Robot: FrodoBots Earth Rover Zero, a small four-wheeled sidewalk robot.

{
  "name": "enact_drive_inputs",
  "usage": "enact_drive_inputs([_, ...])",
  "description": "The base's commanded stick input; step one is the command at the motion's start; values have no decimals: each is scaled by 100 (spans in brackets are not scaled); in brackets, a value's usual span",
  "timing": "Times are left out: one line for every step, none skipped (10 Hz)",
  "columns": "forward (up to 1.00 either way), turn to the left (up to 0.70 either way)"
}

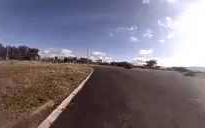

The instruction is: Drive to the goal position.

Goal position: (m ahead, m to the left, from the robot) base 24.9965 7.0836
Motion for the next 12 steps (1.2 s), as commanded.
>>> enact_drive_inputs([45,0])
enact_drive_inputs([45,0])
enact_drive_inputs([45,0])
enact_drive_inputs([45,0])
enact_drive_inputs([45,0])
enact_drive_inputs([45,0])
enact_drive_inputs([45,0])
enact_drive_inputs([45,0])
enact_drive_inputs([45,0])
enact_drive_inputs([45,0])
enact_drive_inputs([45,0])
enact_drive_inputs([45,0])
